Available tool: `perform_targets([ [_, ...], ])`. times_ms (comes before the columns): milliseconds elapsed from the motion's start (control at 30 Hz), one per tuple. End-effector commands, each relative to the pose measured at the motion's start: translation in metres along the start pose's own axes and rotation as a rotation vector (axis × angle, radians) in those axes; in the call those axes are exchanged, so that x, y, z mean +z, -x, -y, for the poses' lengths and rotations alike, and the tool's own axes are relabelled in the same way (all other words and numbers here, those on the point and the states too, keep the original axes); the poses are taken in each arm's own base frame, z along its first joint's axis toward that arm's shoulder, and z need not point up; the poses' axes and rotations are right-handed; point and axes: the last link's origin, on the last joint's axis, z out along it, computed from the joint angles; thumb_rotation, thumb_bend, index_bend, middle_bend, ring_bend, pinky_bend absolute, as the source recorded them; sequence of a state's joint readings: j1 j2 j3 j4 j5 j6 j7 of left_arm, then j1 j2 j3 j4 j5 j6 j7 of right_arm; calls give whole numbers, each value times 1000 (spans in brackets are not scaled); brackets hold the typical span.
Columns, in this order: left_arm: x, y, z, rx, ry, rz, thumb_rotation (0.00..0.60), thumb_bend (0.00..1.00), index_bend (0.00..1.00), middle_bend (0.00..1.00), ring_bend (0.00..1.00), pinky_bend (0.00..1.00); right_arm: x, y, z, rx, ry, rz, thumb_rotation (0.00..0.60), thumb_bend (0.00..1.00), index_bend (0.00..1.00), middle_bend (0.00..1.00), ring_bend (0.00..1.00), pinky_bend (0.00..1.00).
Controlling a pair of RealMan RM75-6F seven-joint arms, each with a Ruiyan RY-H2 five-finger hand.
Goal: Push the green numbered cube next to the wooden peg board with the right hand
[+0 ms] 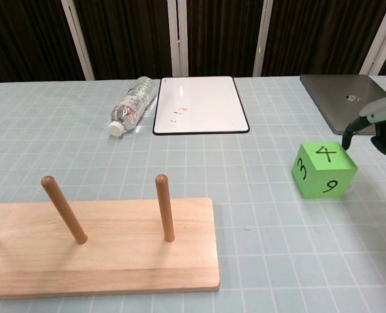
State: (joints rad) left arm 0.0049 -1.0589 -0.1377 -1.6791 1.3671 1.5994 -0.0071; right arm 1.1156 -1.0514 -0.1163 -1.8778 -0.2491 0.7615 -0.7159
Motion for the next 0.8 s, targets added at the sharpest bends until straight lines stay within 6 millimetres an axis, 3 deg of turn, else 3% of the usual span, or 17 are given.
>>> perform_targets([
  [33, 0, 0, 0, 0, 0, 1, 600, 307, 104, 0, 0, 0, 2, -1, 3, 2, -5, 3, 600, 867, 216, 815, 799, 720],
  [800, 1, 0, 1, -1, -5, 2, 600, 307, 104, 0, 0, 0, 28, -19, 39, 42, -49, 21, 600, 867, 216, 815, 800, 720],
])
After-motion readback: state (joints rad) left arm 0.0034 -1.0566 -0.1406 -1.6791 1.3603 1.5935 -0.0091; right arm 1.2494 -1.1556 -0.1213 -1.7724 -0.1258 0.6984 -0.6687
